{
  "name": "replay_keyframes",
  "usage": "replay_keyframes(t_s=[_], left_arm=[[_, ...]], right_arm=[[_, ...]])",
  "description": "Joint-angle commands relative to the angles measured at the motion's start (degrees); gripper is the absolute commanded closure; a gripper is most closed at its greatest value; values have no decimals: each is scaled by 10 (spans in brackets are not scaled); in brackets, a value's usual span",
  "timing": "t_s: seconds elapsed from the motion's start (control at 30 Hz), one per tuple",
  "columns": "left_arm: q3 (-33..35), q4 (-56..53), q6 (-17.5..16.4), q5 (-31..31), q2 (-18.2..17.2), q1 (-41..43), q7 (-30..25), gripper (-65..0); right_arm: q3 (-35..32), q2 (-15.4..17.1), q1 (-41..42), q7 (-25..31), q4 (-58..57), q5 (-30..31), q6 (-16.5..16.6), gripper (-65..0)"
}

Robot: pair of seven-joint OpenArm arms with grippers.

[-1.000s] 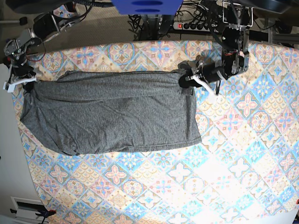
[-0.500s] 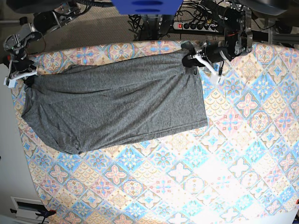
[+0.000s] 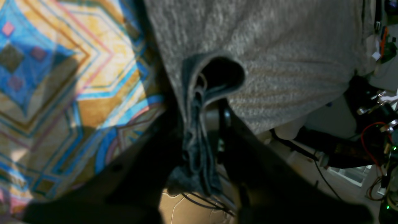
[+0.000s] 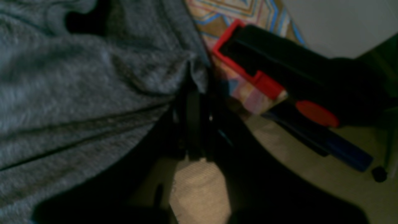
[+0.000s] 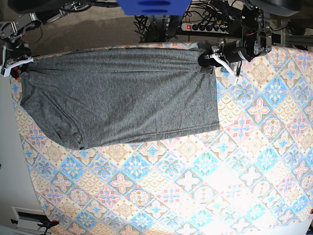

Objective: Layout the t-shirt on the table in an organized manner, then fold the t-shirt properly
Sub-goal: 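Pull the shirt taut between both grippers, stretching it lengthwise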

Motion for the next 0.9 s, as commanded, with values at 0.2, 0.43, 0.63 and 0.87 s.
replay_keyframes(t_s=[0.2,0.43,0.63,0.87], left_arm=[[-6,-4,26,75,-22,7,10,0],[-8,6,31,76,-20,-10,84,0],[-9,48,33,76,-20,-16,83,0],[-9,48,55,76,-20,-31,84,0]], right_arm=[[1,12,3,-40,7,-17,-11,0],[0,12,4,-51,9,-18,-11,-89],[0,12,4,-51,9,-18,-11,-259],[0,12,5,-51,9,-18,-11,-284]])
